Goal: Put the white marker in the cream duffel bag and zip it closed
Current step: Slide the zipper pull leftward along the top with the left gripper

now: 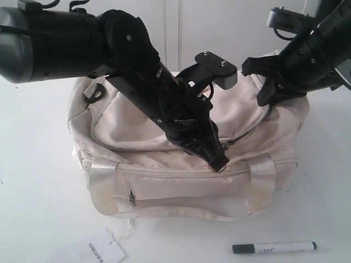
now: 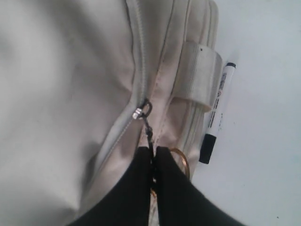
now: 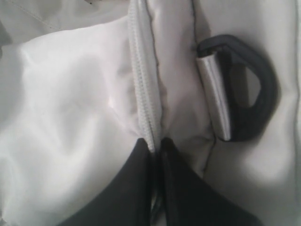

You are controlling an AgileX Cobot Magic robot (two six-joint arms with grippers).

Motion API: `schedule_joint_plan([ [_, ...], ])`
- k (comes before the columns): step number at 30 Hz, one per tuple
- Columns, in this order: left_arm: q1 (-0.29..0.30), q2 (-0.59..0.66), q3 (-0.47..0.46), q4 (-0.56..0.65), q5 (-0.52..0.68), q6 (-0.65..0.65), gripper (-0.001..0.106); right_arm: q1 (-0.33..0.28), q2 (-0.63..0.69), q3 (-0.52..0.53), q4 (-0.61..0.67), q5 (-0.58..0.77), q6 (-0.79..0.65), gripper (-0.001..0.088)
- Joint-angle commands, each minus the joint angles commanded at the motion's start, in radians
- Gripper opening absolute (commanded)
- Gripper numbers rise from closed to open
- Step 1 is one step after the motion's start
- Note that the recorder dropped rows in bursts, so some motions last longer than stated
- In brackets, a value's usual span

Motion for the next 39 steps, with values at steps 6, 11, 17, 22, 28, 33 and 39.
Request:
schedule_joint_plan([
  [6,0.0,0.0,0.0,0.041,0.036,0.0,0.0,0.0,0.0,0.0,0.0,0.0,0.0,0.0],
  [11,0.0,-0.006,0.0,0.077,0.084,0.0,0.0,0.0,0.0,0.0,0.0,0.0,0.0,0.0],
  [17,0.0,-0.027,0.0,0.164,0.091,-0.061,0.0,0.0,0.0,0.0,0.0,0.0,0.002,0.0],
  [22,0.0,-0.033,0.0,0.243,0.12,-0.103,0.0,0.0,0.0,0.0,0.0,0.0,0.002,0.0],
  [28,0.0,-0.053,0.0,0.302,0.151,-0.134,0.0,0.0,0.0,0.0,0.0,0.0,0.002,0.0],
  [33,0.0,-0.065,0.0,0.381,0.194,-0.147,0.0,0.0,0.0,0.0,0.0,0.0,0.002,0.0],
  [39,0.0,-0.065,0.0,0.414,0.214,-0.181,0.0,0.0,0.0,0.0,0.0,0.002,0.002,0.0],
])
